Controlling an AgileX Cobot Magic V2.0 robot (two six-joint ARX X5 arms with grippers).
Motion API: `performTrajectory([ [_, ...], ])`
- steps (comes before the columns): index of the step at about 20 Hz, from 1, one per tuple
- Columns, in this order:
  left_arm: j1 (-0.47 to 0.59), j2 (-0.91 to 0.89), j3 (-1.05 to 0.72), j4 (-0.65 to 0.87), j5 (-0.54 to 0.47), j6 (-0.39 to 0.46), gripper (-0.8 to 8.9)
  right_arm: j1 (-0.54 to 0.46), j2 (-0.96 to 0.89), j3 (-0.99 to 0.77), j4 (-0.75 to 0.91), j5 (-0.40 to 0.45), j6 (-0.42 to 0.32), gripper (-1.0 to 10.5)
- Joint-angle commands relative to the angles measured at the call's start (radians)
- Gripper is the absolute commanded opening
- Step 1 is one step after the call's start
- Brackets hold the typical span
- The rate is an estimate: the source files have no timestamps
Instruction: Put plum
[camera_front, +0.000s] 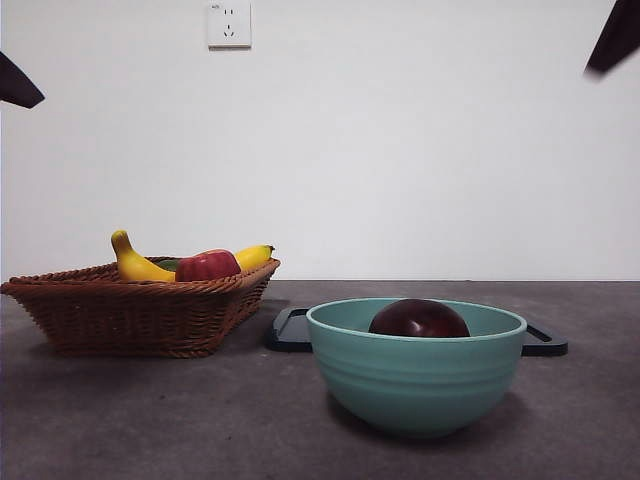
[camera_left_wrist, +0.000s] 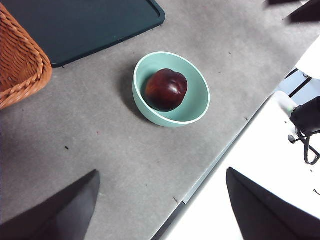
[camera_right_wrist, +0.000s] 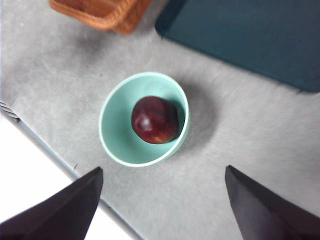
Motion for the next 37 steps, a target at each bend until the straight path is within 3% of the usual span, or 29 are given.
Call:
performTrajectory([
  [1,-0.004,0.004,0.009,0.012,0.003,0.001,4.03,0.043,0.035,-0.061,0.118,0.003,0.093,3.9],
  [7,-0.004,0.005,0.009,0.012,0.003,0.001,4.03,0.162,0.218,-0.13,0.34,0.138,0.147,3.6],
  [14,-0.004,0.006,0.009,0.012,0.002,0.002,4.03,0.254,0.409,-0.13,0.499,0.285,0.153,2.5],
  [23,-0.004,0.006,0.009,0.012,0.002,0.003,4.03,0.298,0.5,-0.13,0.583,0.296,0.153,0.1],
  [31,-0.004,0.006,0.009,0.012,0.002,0.002,4.03,0.297,0.484,-0.105,0.599,0.288,0.201,0.1],
  [37,-0.004,0.006,0.009,0.012,0.002,0.002,4.03,0.264,0.492,0.074,0.51,0.346,0.201,0.1],
])
